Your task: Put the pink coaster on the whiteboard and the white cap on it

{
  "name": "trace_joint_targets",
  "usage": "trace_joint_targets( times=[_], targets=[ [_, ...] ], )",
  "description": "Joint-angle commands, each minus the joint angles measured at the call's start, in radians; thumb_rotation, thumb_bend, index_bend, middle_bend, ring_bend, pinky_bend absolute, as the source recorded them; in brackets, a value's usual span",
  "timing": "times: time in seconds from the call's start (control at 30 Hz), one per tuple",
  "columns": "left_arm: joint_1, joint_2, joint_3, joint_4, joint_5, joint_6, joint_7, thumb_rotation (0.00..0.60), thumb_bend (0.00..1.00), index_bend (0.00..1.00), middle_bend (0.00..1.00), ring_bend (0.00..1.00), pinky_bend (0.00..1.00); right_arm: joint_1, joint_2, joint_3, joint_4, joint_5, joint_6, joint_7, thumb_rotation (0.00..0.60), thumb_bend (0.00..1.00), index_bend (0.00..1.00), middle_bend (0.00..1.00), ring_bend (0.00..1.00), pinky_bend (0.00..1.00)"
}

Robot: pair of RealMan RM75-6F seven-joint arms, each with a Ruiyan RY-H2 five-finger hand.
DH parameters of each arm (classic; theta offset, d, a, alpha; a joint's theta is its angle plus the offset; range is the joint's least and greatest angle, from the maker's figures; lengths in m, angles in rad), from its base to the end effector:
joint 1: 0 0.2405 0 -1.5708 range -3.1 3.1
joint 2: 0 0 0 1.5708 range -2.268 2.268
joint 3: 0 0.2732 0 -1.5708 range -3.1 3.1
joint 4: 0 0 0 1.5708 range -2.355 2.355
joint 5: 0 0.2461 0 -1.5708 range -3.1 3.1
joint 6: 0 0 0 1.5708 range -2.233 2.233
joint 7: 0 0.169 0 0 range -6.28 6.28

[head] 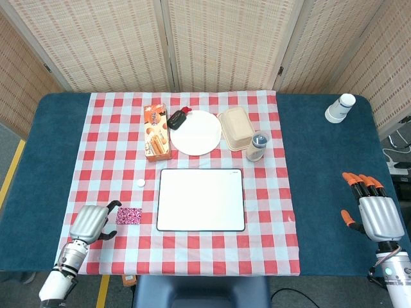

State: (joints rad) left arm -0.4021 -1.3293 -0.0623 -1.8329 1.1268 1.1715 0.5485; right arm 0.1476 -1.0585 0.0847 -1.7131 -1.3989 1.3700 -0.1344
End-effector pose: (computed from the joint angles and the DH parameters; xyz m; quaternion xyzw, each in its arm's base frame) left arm -0.2350 0.2740 0.0018 -0.7039 -0.4212 -0.2892 0.4935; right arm -0.3272 -0.2370 0.1367 0.6137 -0.3875 0.3427 0.5965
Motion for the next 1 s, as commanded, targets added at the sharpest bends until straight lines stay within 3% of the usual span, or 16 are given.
trace_joint_targets(
  times=[0.03, 0.4, 1.0],
  targets=[
    [-0.004, -0.076, -0.021, 0.055, -0.039, 0.039, 0.032, 0.6, 0.2, 0.27, 0.99, 1.0, 1.0, 0.0, 0.001, 0.001, 0.0, 0.001, 0.001, 0.002, 0.6, 0.29, 0.1, 0.12, 0.0, 0.14],
    [-0.012, -0.173, -0.041, 0.131, -0.156, 0.045, 0.06, 0.6, 0.2, 0.29, 0.99, 1.0, 1.0, 0.004, 0.01, -0.002, -0.002, 0.006, -0.013, 0.004, 0.6, 0.3, 0.09, 0.12, 0.0, 0.14],
    [-0.056, -0.218, -0.045, 0.145, -0.25, 0.024, 0.114, 0.6, 0.23, 0.3, 1.0, 1.0, 1.0, -0.002, 0.016, -0.002, -0.006, 0.005, -0.002, 0.013, 0.6, 0.29, 0.09, 0.12, 0.0, 0.14]
  ],
)
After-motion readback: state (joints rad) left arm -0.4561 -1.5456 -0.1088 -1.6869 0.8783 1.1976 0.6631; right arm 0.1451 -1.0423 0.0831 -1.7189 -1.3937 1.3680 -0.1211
